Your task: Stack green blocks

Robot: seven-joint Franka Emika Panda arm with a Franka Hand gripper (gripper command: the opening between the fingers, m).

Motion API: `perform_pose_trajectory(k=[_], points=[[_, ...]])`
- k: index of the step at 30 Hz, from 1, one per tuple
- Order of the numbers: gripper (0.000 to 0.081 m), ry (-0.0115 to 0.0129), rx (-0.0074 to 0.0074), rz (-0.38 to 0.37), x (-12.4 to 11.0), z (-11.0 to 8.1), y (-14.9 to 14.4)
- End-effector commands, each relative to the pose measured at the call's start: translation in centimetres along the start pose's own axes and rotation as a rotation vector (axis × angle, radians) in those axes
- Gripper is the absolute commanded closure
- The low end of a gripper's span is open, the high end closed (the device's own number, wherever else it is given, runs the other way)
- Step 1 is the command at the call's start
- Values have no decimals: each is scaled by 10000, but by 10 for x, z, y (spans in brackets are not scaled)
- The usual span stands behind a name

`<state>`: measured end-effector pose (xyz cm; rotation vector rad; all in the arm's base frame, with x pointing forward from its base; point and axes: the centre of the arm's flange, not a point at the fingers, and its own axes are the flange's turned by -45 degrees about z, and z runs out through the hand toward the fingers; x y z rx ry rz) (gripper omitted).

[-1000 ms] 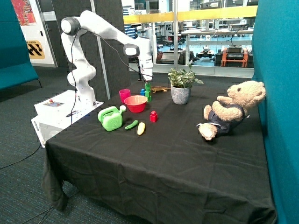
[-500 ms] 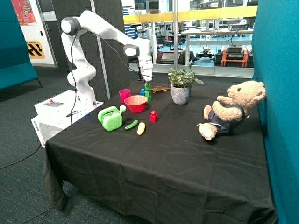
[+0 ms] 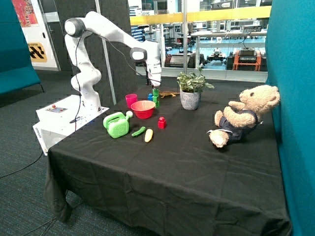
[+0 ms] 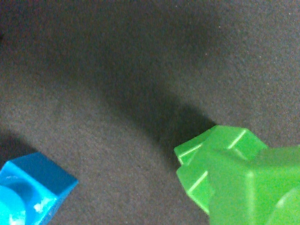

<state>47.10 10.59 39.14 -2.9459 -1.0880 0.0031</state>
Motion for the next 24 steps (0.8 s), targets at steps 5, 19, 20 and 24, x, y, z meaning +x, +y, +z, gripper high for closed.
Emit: perform_pose_trajectory(k=[5, 19, 20, 24], points=[[808, 14, -18, 107, -3, 5, 2], [808, 14, -18, 221, -6, 10, 7], [808, 14, -18, 214, -6, 11, 7], [808, 14, -18, 194, -6, 12, 6]])
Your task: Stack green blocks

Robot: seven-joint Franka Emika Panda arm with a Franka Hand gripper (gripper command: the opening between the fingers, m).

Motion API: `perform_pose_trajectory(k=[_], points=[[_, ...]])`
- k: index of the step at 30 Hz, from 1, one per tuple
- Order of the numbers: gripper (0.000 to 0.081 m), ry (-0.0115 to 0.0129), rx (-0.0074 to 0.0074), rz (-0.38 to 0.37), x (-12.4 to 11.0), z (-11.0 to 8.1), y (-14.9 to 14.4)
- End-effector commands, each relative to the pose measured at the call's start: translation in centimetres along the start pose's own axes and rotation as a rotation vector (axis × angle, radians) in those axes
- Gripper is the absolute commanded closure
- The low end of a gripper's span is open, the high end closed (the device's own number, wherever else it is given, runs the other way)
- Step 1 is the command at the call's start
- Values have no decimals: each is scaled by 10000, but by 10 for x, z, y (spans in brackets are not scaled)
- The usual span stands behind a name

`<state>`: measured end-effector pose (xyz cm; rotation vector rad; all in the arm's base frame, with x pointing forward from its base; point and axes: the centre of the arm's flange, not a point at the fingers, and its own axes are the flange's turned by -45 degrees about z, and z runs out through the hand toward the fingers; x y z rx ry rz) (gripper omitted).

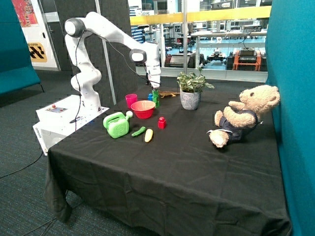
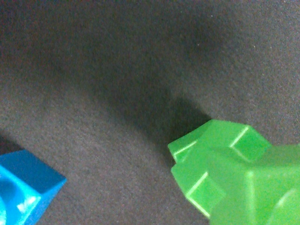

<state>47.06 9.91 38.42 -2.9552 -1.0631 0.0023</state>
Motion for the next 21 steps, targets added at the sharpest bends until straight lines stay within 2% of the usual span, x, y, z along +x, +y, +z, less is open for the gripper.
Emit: perform_pose_trajectory(k=[1, 21], points=[[808, 10, -15, 24, -2, 5, 1], [808, 10, -15, -160, 11, 0, -8]])
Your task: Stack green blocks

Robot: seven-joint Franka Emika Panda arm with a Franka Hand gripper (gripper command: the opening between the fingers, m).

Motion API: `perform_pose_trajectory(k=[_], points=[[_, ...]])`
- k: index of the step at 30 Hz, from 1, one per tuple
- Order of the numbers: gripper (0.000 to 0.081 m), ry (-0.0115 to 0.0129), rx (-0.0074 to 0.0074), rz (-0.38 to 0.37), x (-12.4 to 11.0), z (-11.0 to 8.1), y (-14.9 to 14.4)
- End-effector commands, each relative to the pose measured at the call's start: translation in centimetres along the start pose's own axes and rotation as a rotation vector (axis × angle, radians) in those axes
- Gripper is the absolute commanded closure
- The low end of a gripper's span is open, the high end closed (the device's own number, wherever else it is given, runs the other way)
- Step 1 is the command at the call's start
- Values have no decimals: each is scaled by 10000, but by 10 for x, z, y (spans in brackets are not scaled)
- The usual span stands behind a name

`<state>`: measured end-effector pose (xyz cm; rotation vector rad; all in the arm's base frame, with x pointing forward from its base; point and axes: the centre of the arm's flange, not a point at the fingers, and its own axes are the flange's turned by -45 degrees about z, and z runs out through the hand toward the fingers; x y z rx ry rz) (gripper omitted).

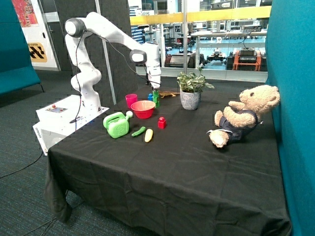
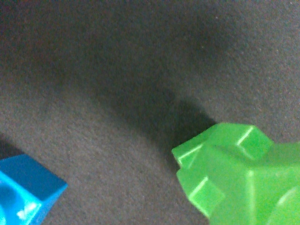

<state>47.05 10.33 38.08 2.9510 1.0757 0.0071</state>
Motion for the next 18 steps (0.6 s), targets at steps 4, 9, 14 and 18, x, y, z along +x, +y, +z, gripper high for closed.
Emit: perform_pose_trajectory(k=[4, 9, 14, 18], points=[[583, -40, 22, -74, 12, -5, -5], [153, -40, 22, -36, 13, -3, -5], [96, -40, 22, -5, 12, -1, -3], [97, -40, 21, 60, 11, -1, 0]])
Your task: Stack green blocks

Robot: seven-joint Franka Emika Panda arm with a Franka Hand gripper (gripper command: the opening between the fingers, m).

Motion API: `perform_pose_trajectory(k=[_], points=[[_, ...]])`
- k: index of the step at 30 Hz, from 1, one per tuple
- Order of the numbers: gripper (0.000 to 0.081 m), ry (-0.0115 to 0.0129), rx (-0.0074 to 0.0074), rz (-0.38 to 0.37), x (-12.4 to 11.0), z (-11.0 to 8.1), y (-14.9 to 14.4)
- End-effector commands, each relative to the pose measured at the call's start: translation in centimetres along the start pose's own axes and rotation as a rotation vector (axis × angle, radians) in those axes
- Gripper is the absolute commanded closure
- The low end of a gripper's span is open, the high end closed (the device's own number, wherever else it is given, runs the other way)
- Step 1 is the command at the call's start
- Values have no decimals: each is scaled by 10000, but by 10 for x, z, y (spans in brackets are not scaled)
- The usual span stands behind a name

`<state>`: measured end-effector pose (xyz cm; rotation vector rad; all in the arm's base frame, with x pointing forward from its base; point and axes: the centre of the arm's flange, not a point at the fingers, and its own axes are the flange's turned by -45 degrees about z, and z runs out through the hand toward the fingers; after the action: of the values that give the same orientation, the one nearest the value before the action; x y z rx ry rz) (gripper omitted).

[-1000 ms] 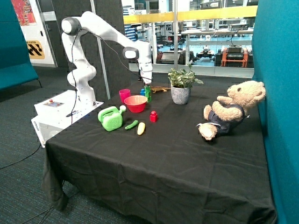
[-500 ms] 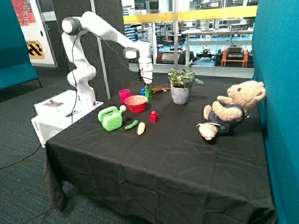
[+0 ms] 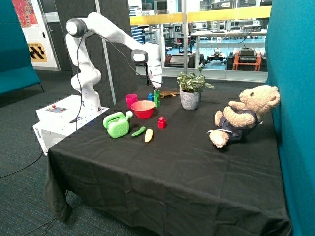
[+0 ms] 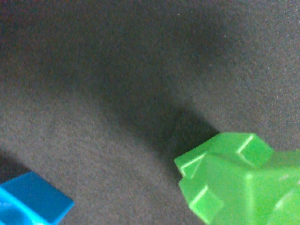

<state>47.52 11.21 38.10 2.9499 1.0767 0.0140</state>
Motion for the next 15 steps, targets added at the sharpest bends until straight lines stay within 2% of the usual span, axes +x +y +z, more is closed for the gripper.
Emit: perform_pose_trajectory(k=[1, 13, 15], points=[[96, -80, 42, 94, 1, 0, 4], [43, -80, 42, 144, -2, 4, 8], [13, -80, 42, 141, -2, 4, 8]])
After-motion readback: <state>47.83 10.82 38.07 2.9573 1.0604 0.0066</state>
